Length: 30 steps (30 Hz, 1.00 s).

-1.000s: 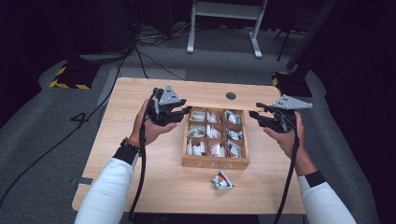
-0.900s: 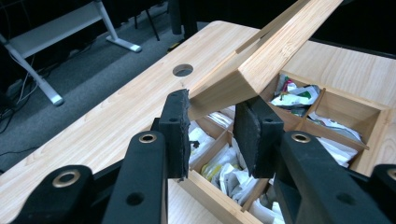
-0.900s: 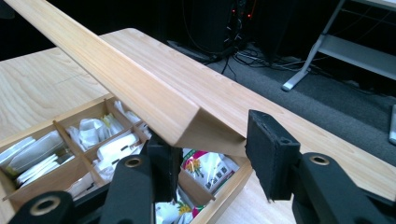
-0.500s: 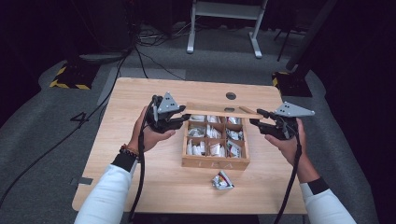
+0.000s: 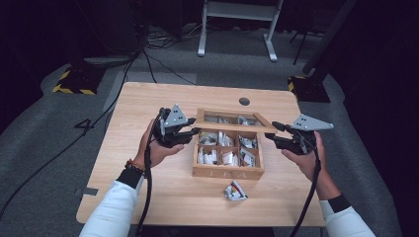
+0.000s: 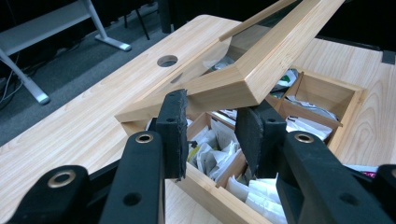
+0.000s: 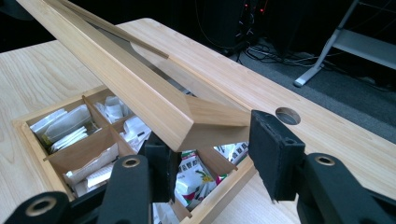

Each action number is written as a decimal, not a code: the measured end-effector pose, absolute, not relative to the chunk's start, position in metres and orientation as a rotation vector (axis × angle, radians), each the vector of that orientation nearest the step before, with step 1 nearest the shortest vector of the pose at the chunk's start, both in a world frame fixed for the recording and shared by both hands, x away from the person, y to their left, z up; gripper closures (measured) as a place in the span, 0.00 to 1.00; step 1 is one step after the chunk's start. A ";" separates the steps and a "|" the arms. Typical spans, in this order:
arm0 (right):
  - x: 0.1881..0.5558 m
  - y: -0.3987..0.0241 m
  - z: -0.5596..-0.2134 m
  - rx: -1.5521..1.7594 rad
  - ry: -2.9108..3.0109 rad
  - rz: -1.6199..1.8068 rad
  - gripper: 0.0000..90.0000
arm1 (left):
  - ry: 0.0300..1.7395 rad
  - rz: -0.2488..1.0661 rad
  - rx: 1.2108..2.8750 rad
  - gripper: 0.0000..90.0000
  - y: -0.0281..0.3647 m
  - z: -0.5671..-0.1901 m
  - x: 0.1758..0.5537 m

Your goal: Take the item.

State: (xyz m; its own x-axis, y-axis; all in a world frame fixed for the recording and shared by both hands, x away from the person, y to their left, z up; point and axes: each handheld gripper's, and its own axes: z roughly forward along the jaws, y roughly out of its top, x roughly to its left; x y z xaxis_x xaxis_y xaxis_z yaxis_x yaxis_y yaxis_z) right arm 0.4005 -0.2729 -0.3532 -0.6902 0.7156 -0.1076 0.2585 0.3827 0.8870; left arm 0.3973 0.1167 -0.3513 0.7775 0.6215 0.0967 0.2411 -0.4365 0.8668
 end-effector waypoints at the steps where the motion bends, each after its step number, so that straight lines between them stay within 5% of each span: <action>1: 0.399 -0.273 -0.354 0.836 2.165 1.264 0.59 | 0.646 0.507 2.022 0.71 0.117 -0.352 0.397; 30: 0.379 -0.274 -0.379 0.826 2.247 1.246 0.49 | 0.644 0.405 2.037 0.67 0.122 -0.384 0.379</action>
